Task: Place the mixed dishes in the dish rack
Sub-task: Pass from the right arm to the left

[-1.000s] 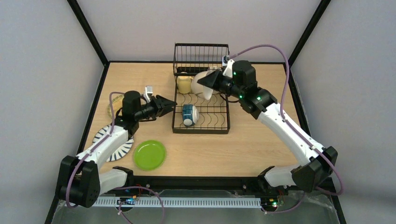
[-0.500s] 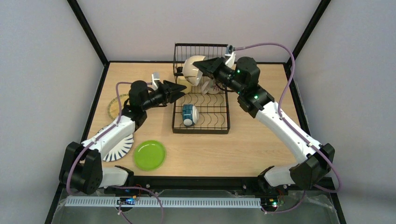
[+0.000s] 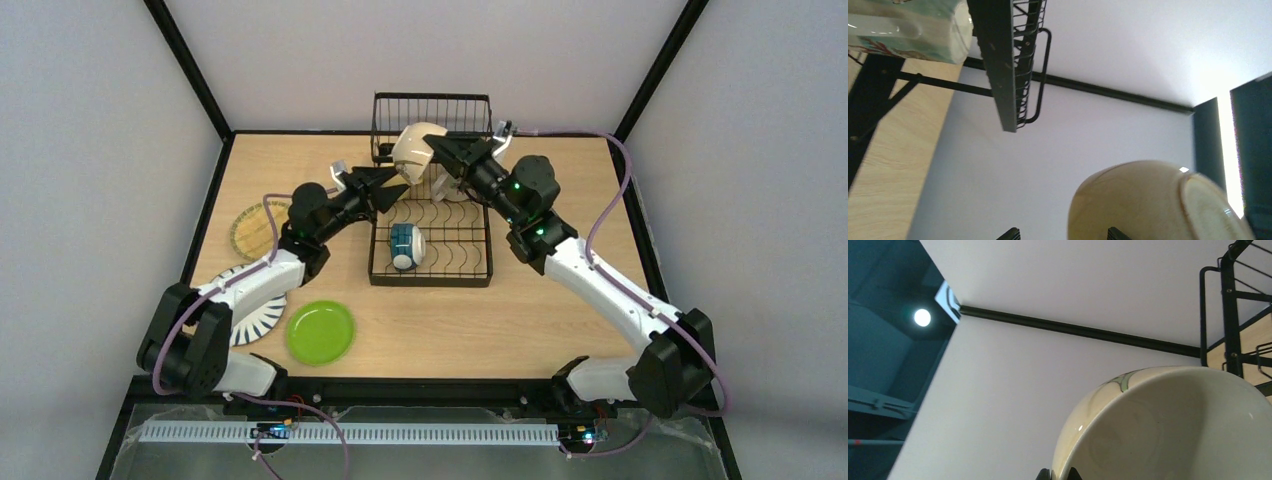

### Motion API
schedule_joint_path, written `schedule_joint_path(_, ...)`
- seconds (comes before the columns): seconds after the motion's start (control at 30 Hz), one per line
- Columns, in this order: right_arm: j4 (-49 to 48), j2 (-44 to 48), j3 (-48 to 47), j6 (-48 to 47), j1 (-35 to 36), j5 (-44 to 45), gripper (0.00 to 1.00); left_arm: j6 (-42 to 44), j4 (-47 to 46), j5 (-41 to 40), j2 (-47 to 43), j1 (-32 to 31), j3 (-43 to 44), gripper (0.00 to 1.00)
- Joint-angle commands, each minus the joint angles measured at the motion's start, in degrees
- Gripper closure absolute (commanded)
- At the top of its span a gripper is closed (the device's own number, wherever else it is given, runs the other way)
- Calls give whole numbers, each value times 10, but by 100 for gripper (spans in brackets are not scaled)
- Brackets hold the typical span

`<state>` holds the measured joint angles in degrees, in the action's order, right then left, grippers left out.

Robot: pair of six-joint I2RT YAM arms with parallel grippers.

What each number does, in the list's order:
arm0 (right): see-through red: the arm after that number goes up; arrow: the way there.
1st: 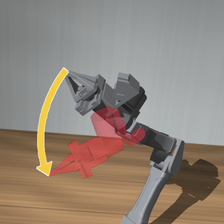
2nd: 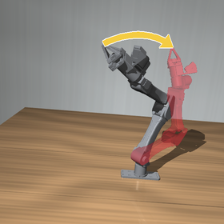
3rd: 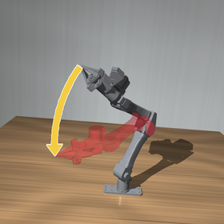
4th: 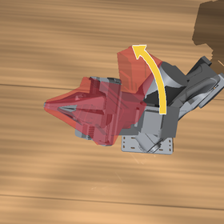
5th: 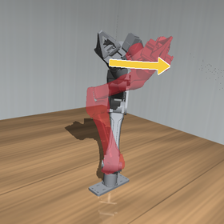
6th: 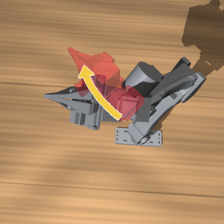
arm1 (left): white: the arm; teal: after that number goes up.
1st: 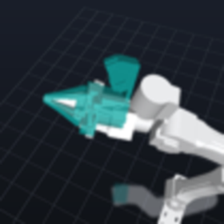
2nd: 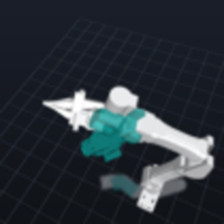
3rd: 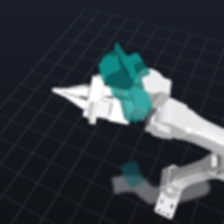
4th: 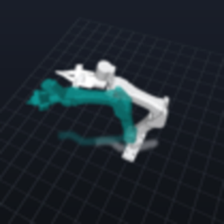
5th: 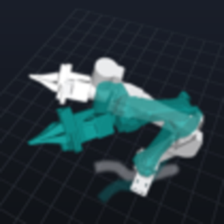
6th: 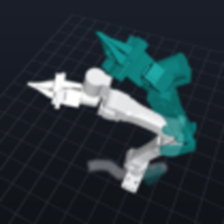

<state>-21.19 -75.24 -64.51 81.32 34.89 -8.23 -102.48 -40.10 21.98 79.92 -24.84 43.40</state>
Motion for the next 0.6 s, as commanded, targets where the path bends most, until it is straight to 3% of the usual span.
schedule_joint_path(0.0, -202, 32, 42, 78, 2, 29, 100, -119, -61, -59, 5, -12, -7, 1)
schedule_joint_path(0.23, -392, -2, 120, 176, -9, 29, 100, -253, -111, -79, 41, -49, 13, 1)
schedule_joint_path(0.57, -600, -72, 152, 255, -15, 21, 100, -344, -115, -144, 51, -98, 64, 1)
